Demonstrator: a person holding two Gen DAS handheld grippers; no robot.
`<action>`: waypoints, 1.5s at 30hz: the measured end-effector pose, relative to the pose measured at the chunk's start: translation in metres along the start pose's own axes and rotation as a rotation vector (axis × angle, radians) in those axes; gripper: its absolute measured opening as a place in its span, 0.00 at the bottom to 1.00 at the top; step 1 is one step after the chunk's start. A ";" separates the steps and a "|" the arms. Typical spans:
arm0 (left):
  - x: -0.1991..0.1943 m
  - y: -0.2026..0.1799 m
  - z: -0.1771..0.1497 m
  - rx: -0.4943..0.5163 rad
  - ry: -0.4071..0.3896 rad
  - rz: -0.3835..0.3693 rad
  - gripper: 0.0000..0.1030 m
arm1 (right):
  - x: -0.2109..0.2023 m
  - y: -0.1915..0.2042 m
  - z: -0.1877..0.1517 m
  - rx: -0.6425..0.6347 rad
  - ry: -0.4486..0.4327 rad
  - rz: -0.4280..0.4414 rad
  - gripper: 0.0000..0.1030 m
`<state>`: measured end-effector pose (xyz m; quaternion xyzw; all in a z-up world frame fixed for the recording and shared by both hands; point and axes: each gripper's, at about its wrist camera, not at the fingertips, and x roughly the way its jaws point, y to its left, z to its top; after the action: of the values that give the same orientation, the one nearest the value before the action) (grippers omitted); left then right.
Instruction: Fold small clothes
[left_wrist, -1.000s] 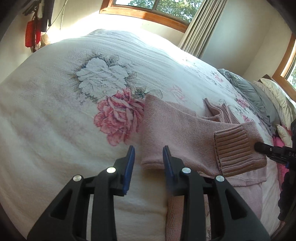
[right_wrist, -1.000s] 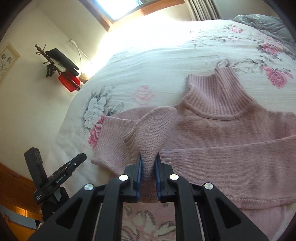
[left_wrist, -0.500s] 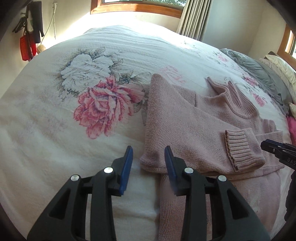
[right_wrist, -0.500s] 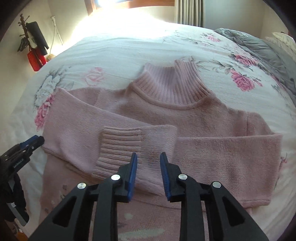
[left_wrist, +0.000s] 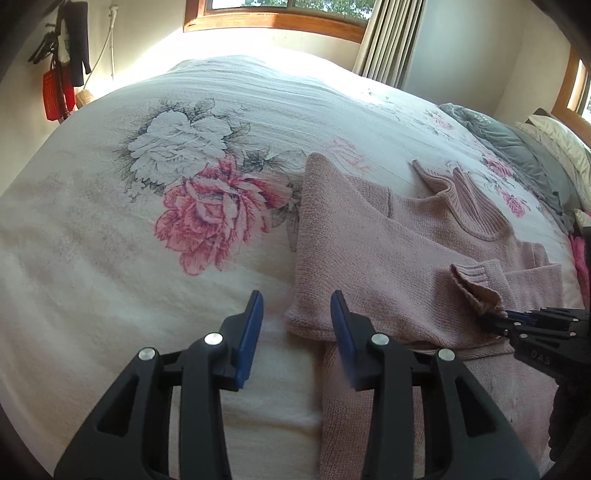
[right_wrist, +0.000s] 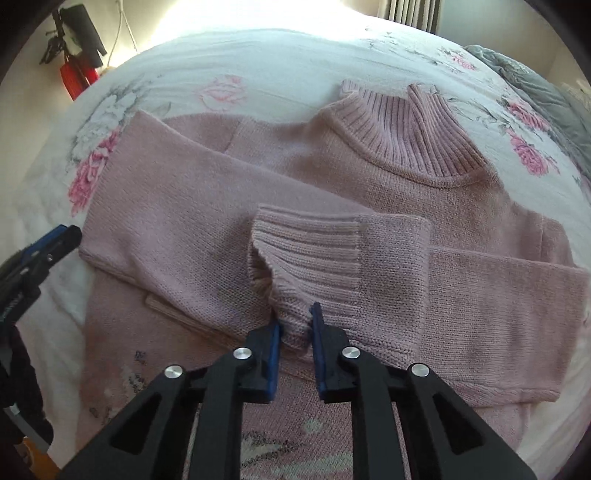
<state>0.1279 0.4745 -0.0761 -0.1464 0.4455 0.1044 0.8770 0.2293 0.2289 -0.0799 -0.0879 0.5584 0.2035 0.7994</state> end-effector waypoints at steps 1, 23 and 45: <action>-0.001 0.004 0.001 -0.017 -0.006 -0.006 0.37 | -0.009 -0.011 0.000 0.025 -0.020 0.012 0.14; 0.044 -0.039 -0.001 0.104 0.059 0.127 0.40 | -0.030 -0.205 -0.068 0.382 -0.019 -0.072 0.26; 0.069 -0.078 0.002 0.182 0.089 -0.044 0.42 | -0.020 -0.213 -0.057 0.238 -0.029 -0.124 0.31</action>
<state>0.1937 0.4054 -0.1181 -0.0803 0.4882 0.0373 0.8682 0.2646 0.0115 -0.1007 -0.0236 0.5604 0.0872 0.8233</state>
